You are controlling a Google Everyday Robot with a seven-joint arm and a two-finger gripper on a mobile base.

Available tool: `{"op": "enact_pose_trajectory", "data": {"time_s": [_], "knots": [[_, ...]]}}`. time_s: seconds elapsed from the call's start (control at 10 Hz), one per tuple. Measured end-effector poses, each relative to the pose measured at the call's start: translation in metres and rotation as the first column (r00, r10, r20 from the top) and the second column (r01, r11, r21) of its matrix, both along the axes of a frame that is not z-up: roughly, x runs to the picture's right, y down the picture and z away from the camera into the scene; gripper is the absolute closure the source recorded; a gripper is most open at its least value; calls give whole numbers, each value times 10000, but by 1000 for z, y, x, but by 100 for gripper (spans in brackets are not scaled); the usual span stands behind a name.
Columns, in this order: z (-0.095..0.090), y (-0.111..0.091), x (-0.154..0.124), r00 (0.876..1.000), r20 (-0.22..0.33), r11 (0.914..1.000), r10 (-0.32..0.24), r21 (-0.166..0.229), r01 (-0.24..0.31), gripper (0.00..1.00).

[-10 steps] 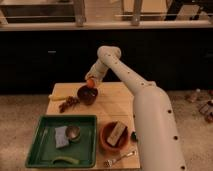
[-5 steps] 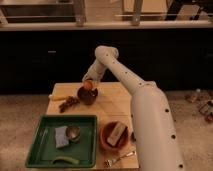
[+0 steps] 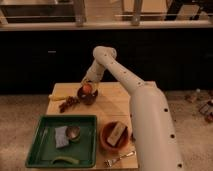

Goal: Place apple in purple bowl

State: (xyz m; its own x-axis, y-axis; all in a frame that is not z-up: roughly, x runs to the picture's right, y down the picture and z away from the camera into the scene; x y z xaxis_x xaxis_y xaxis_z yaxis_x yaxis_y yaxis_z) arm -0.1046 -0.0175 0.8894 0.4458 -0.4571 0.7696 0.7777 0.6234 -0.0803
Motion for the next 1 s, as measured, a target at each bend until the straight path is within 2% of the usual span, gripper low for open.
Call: {"op": "enact_pose_trajectory", "data": {"time_s": [0.3,0.4,0.6,0.9,1.0], "knots": [[-1,2,1,9998,114,9997,-130,-186,132,47],[0,1,2,9998,122,9997,-131,-187,134,35],[1,-2,2,9999,114,9998,-106,-155,108,21],[4,-7,6,10000,11,10000,-11,11,11,20],[6,-12,10,9998,-118,9998,178,128,-176,20]]}}
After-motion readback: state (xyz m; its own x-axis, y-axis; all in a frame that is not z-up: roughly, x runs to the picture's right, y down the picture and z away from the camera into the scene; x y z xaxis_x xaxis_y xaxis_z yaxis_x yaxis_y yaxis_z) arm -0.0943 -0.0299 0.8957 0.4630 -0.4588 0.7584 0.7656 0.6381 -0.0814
